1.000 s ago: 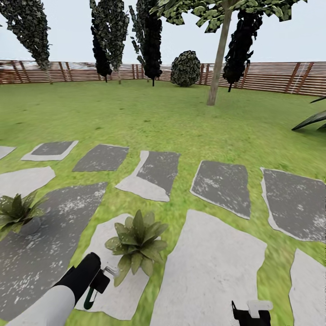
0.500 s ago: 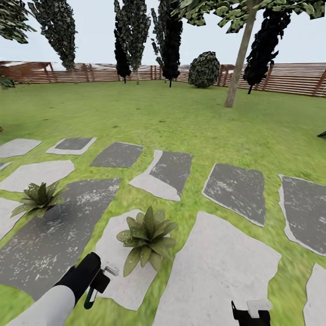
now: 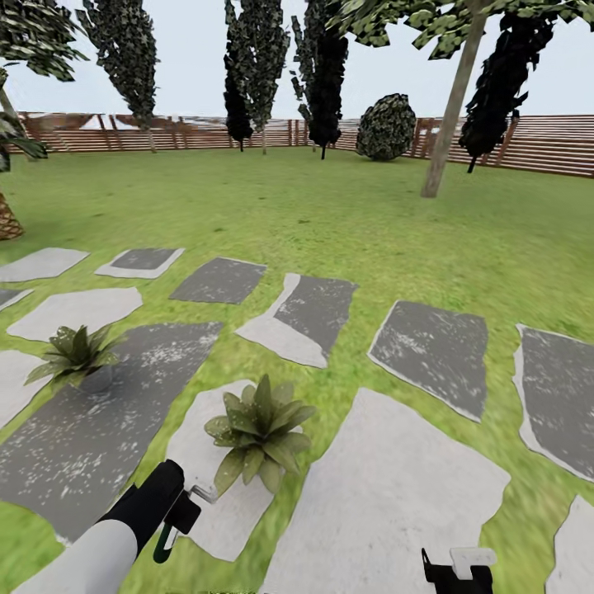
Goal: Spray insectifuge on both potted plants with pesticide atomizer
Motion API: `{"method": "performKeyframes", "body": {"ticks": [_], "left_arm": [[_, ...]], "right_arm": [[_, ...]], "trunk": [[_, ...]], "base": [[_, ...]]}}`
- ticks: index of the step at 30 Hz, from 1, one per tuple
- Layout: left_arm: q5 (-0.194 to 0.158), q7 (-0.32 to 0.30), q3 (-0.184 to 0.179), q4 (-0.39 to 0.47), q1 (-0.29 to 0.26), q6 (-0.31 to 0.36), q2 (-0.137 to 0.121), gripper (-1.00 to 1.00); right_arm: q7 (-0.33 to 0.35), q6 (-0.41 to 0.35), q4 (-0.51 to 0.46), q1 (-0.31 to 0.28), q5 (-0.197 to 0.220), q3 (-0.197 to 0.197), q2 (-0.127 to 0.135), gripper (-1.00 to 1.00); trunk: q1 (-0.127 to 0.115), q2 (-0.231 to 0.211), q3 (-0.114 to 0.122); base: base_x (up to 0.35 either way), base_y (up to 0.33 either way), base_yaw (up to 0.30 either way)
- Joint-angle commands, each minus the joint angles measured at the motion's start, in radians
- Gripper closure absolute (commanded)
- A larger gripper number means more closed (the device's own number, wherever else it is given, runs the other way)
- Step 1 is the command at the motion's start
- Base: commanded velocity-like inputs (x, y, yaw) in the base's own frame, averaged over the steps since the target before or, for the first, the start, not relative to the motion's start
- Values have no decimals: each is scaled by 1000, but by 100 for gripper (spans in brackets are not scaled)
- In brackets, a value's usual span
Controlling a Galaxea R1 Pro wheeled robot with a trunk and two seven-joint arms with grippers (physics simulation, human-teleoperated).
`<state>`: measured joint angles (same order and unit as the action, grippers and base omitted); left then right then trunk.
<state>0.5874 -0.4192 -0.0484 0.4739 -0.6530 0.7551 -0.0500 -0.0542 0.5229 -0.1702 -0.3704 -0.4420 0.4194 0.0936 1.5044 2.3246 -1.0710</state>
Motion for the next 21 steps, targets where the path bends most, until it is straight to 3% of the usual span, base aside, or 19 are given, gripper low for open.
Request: {"method": "performKeyframes", "body": {"ticks": [1,8,17,21], "left_arm": [[9,-9,-5,2,-1,3,-1,100],[9,-9,-4,4,-1,3,-1,100],[9,-9,-4,5,-1,3,-1,100],[9,-9,-4,5,-1,3,-1,100]], "right_arm": [[-6,3,1,0,-11,4,0,-100],[-6,3,1,-1,-11,4,0,-100],[-6,3,1,0,-11,4,0,-100],[-6,3,1,0,-11,4,0,-100]], "trunk": [[0,0,-1],[0,0,-1],[0,0,-1],[0,0,-1]], "base": [[0,-275,271],[0,-265,275],[0,-26,276],[18,-30,92]]}}
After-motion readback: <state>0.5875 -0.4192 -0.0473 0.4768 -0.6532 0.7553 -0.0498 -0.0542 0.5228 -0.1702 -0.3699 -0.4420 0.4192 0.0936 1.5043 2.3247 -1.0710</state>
